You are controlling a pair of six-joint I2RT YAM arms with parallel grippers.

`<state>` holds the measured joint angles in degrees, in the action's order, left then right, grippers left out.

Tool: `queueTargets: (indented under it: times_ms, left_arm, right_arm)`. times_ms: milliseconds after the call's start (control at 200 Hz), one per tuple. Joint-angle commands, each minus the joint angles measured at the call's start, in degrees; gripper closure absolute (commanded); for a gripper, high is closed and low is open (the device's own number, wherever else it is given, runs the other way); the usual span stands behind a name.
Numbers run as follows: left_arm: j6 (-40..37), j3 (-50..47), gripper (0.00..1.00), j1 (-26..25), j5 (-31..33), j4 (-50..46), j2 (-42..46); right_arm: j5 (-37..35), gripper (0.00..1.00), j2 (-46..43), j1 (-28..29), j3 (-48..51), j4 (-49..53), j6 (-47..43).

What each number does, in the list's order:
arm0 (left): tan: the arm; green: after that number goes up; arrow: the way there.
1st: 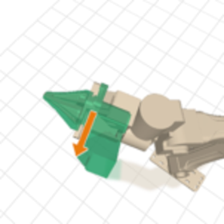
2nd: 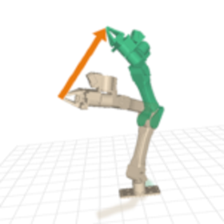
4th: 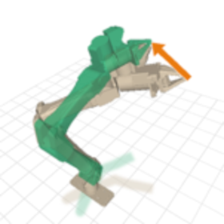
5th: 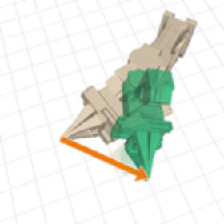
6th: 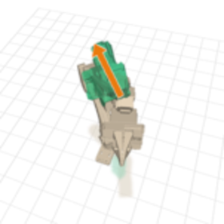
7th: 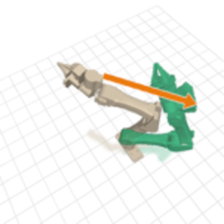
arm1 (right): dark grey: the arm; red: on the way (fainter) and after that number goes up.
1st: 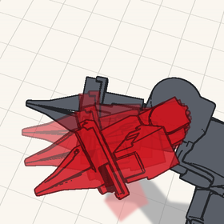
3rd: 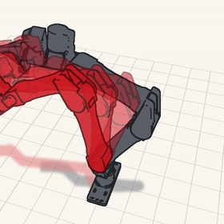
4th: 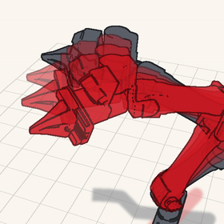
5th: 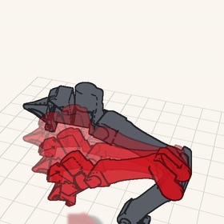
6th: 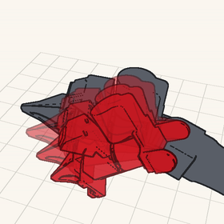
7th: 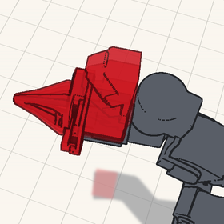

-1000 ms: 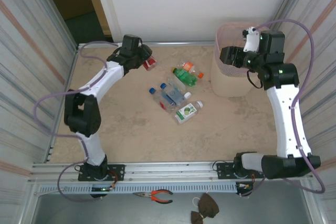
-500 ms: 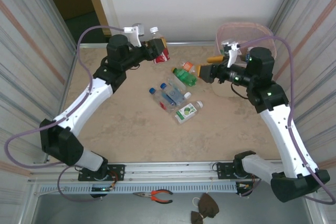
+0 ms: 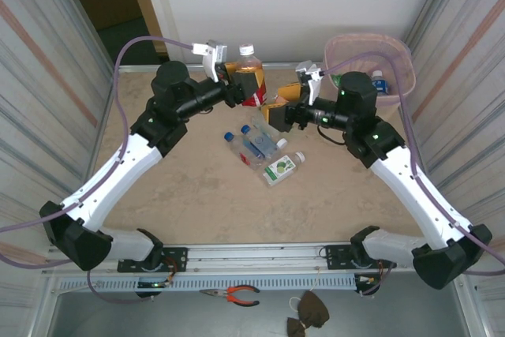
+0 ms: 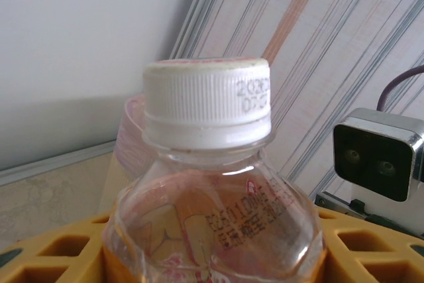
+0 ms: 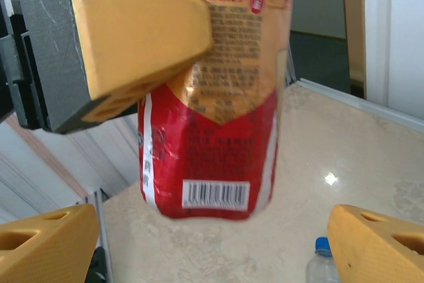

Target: Put the plastic bottles in the bin

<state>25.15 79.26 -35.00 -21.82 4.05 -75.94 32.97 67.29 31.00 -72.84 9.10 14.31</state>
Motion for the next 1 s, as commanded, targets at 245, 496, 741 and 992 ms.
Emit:
queueTargets:
  times_ms: [245,496,741,992]
  left_arm:
    - [-1.8,1.6,0.55,-0.9,-0.2,-0.4,0.6]
    - [-1.7,1.4,0.54,-1.1,-0.2,0.0,0.7]
    - [-0.6,1.2,0.54,-1.3,-1.1,1.8,0.7]
    - [0.0,1.0,0.54,-1.6,-2.1,2.8,1.0]
  right_arm:
    - [-2.9,0.15,6.5,2.0,-6.6,-4.0,-4.2]
    - [-0.5,0.26,7.1,2.0,-6.3,-5.4,-1.5]
    - [-0.5,0.2,7.1,2.0,-6.0,-5.6,-0.1]
    - [0.3,0.19,7.3,2.0,-6.2,-5.8,0.3]
